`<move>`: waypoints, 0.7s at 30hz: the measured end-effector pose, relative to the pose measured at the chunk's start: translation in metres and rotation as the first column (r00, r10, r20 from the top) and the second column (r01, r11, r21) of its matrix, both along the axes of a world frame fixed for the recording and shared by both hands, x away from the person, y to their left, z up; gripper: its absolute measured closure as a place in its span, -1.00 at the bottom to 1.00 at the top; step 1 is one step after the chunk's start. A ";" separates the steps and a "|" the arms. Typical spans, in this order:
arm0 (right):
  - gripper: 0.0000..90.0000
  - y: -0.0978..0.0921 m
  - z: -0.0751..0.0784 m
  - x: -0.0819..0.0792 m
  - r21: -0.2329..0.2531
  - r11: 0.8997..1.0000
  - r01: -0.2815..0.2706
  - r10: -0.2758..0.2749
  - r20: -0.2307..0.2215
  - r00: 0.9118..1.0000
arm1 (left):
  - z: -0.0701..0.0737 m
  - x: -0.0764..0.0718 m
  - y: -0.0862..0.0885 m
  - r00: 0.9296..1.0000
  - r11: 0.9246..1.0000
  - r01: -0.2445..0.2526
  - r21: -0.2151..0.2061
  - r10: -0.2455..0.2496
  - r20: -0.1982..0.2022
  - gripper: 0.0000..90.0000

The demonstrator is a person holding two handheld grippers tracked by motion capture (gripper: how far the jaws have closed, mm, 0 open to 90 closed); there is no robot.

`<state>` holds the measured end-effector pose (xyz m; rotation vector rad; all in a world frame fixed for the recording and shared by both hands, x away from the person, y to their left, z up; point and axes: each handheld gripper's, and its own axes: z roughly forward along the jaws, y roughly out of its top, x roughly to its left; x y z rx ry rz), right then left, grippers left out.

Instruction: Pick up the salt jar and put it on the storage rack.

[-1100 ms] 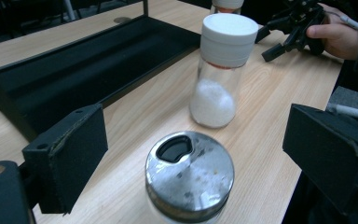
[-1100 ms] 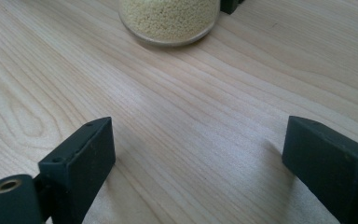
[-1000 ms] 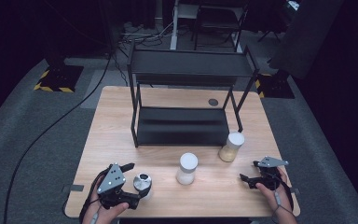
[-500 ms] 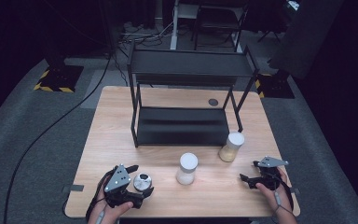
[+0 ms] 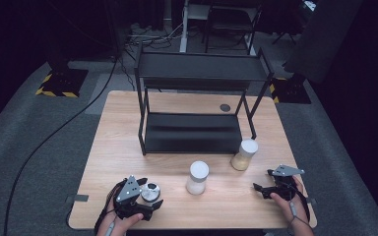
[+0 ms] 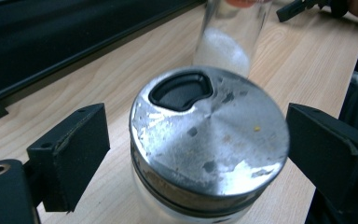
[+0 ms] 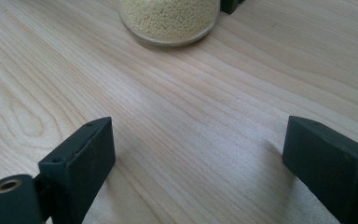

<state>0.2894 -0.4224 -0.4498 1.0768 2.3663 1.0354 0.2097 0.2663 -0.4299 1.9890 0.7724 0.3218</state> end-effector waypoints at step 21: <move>-0.79 0.000 0.000 0.000 0.000 1.000 0.000 0.000 0.000 1.000 | -0.009 0.001 -0.007 1.000 0.998 -0.004 0.060 0.004 -0.004 -0.51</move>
